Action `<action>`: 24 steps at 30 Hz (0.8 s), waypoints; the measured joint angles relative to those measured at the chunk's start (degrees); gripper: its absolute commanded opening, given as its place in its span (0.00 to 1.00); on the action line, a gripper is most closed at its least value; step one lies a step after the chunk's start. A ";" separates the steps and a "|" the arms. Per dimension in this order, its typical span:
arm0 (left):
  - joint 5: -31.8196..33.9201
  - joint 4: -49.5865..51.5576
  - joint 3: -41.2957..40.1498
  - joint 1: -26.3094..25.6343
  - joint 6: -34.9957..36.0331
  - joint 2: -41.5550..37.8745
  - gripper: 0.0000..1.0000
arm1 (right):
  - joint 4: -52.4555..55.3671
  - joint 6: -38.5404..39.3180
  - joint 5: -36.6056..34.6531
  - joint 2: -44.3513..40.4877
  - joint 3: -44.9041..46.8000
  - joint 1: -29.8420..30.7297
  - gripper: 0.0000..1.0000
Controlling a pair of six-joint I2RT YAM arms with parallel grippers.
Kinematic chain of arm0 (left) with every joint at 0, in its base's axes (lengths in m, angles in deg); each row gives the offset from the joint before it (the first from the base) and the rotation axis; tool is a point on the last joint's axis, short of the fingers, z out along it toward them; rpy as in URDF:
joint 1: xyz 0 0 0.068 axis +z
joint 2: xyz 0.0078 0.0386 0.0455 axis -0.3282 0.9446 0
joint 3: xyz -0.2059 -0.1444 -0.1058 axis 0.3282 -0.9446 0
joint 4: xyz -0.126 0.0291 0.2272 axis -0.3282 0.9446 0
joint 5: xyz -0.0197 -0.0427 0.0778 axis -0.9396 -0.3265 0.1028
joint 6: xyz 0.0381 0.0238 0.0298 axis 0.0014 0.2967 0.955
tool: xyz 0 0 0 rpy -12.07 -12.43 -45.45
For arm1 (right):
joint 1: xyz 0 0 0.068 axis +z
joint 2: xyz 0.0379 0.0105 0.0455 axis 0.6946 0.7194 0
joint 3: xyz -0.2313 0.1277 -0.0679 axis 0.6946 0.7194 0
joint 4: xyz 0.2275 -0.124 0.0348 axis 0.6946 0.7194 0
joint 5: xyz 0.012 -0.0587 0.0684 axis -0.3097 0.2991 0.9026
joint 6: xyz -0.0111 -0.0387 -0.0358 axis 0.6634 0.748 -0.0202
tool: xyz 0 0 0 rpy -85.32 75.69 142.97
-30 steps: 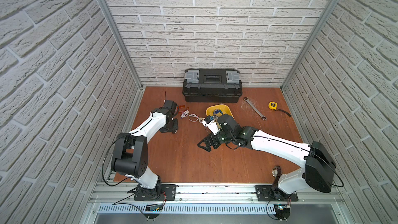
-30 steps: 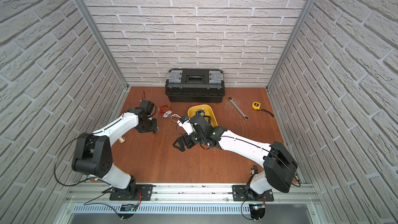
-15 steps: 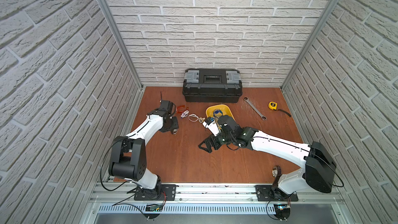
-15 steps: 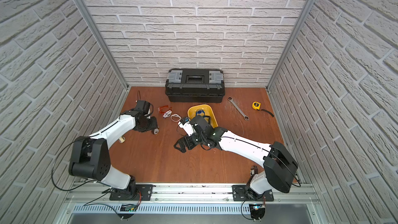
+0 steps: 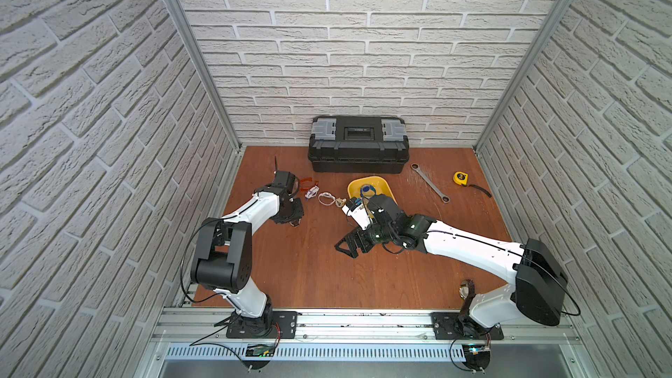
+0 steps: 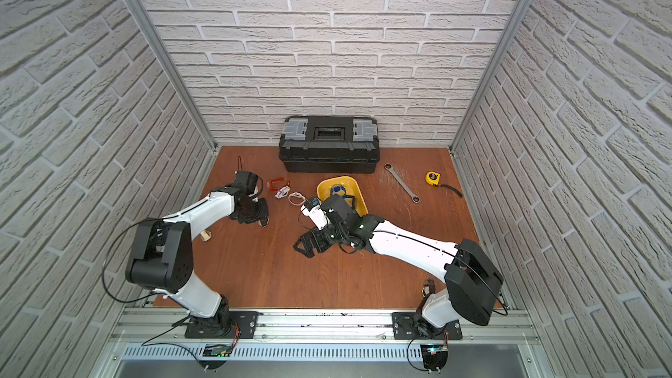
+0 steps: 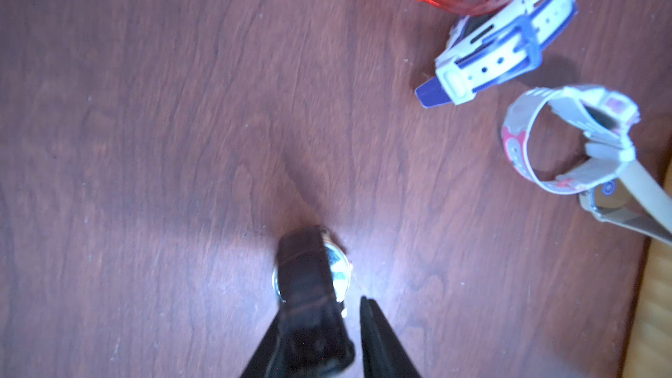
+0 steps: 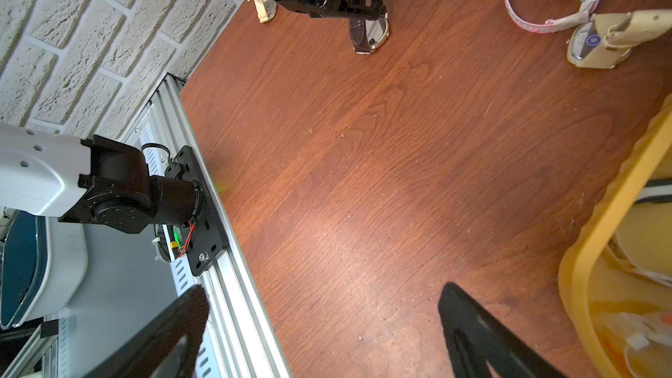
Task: Put the watch into the storage box
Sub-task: Pick up the watch at the center of the board.
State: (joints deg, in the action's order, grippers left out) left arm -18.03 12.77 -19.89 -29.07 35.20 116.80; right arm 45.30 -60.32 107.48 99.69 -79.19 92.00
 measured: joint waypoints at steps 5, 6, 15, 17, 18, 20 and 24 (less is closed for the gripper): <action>0.28 -0.09 0.00 -0.33 0.11 0.00 0.18 | 0.00 -0.02 0.00 0.00 0.00 0.00 1.00; 0.37 -0.11 0.00 -0.37 0.09 0.00 0.17 | 0.00 -0.02 0.00 0.00 0.00 0.00 0.99; 1.77 0.48 0.02 -1.42 1.11 -0.35 0.11 | 0.02 -0.02 -0.17 0.00 0.00 0.00 0.99; 2.49 1.40 0.24 -1.81 1.62 -0.50 0.11 | 0.15 0.00 -0.48 0.00 0.00 0.00 0.99; 3.04 2.19 0.61 -2.21 1.97 -0.52 0.11 | 0.31 0.00 -0.68 0.00 0.00 0.00 0.99; 4.52 4.17 1.88 -3.43 2.73 -0.52 0.11 | 0.72 -0.02 -1.07 0.00 0.00 -0.02 0.99; 8.31 10.16 7.85 -7.89 5.07 -0.52 0.11 | 2.21 -0.61 -1.42 -1.77 1.07 -1.38 0.99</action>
State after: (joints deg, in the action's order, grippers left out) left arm -9.73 22.93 -12.04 -36.96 40.27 116.28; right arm 47.50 -60.93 106.06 97.92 -78.12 90.63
